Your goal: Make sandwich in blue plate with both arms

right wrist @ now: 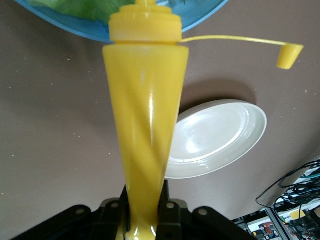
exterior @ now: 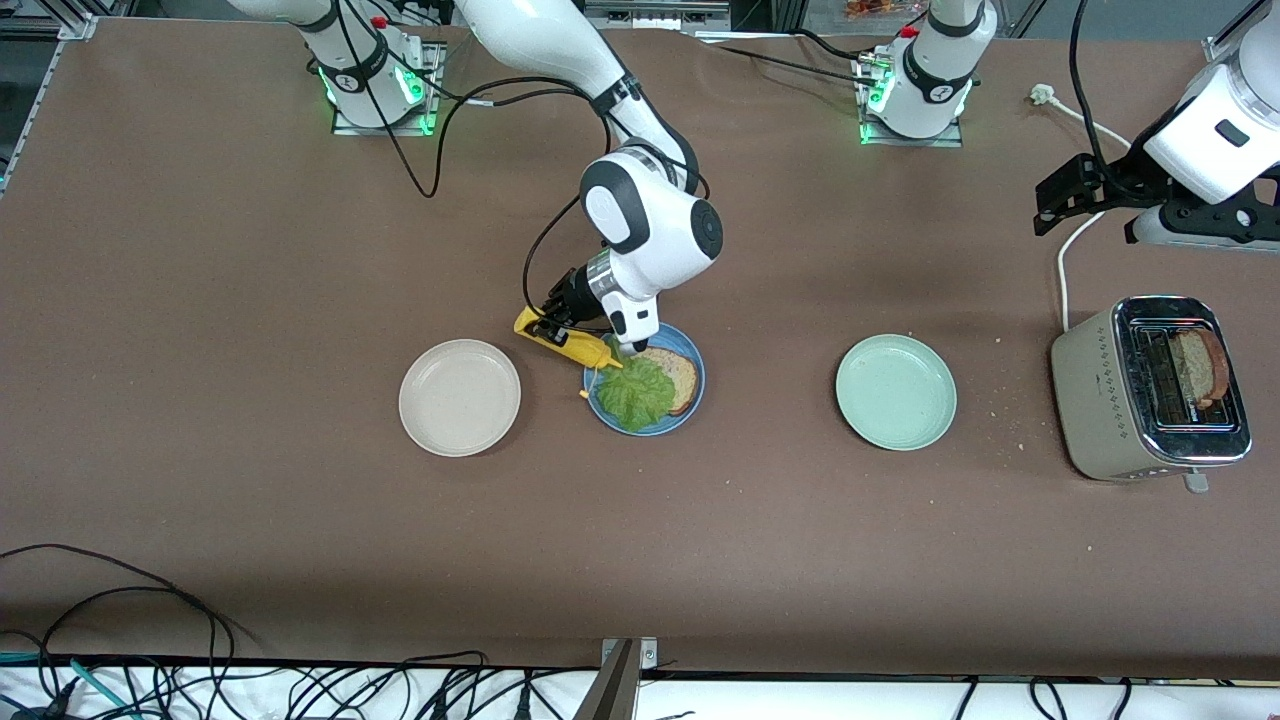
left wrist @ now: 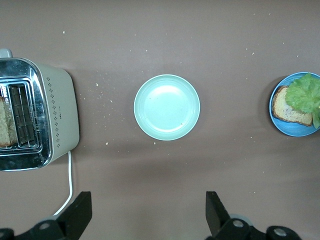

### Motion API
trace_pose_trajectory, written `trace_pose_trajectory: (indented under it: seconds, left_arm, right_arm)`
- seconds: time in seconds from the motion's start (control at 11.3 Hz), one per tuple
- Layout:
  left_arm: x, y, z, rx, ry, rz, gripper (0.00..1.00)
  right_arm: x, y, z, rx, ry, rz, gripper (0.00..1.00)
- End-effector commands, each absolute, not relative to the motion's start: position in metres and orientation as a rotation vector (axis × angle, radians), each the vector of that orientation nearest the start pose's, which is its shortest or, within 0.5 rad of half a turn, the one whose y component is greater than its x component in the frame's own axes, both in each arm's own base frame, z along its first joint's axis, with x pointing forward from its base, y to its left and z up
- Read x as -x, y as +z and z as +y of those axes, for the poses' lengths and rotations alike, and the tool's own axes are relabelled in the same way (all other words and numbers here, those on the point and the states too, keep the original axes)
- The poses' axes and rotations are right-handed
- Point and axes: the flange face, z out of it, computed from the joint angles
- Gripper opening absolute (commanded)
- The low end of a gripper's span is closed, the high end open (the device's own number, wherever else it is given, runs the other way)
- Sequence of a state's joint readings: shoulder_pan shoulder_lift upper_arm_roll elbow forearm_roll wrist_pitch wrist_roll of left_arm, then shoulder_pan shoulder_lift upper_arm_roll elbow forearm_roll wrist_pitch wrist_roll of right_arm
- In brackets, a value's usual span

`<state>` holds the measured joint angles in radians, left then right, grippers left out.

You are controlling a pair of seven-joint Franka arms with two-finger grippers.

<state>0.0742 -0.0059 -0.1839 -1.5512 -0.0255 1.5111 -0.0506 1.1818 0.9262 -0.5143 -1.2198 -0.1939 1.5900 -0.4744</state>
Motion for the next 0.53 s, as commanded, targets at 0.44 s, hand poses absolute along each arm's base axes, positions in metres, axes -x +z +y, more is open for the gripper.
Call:
trace_pose_trajectory:
  seconds: [0.44]
  left_arm:
    - [-0.5406, 0.6355, -0.0613, 3.185, 0.059, 0.099, 1.0]
  right_arm:
    - [-0.5054, 0.251, 0.4882, -1.956, -0.482, 1.429, 0.0]
